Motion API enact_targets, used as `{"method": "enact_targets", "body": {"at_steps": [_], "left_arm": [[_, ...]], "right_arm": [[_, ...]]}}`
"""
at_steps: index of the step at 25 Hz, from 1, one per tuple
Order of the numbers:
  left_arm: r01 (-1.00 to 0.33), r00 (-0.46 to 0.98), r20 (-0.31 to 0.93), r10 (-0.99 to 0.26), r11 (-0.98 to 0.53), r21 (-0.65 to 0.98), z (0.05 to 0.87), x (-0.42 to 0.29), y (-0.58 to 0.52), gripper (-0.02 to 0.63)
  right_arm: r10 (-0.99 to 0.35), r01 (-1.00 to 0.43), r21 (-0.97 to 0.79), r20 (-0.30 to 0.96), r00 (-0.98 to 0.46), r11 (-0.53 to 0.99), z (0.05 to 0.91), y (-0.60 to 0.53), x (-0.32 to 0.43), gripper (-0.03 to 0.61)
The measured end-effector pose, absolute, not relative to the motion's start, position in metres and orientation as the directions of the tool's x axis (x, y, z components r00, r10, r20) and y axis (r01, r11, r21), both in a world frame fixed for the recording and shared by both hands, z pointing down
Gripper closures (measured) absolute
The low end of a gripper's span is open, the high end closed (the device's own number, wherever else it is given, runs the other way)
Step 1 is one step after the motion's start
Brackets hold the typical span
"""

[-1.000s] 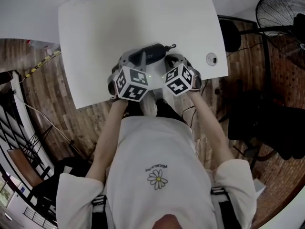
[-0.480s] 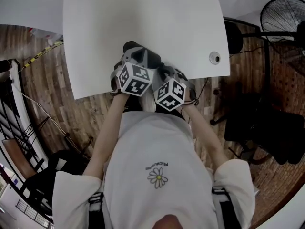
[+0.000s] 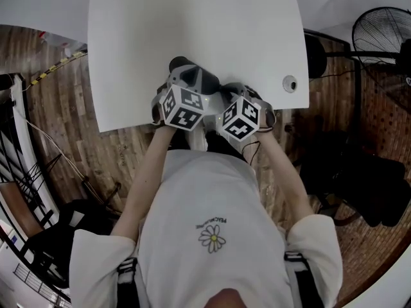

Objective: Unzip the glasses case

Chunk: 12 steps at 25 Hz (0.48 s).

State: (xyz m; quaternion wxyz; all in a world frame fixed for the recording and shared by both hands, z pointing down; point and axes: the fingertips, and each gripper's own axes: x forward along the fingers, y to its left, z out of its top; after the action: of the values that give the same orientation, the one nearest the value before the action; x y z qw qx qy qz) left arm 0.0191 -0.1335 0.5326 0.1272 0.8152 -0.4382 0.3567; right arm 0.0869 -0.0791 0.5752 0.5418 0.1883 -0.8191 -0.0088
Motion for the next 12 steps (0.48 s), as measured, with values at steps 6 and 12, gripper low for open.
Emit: {"method": "enact_targets", "body": {"at_steps": [6,12], "left_arm": [[-0.802,0.362,0.695,-0.621,-0.588,-0.107,0.531,0.019,-0.133,0.601],[-0.817,0.367,0.687,-0.627,-0.570,-0.084,0.532,0.018,-0.139,0.601]], "right_arm": [[-0.298,-0.117,0.275,0.908,-0.295,0.954,0.571,-0.106,0.083,0.571],[-0.298,-0.064,0.292,0.907,-0.299,0.954,0.577,-0.118,0.073,0.571]]}}
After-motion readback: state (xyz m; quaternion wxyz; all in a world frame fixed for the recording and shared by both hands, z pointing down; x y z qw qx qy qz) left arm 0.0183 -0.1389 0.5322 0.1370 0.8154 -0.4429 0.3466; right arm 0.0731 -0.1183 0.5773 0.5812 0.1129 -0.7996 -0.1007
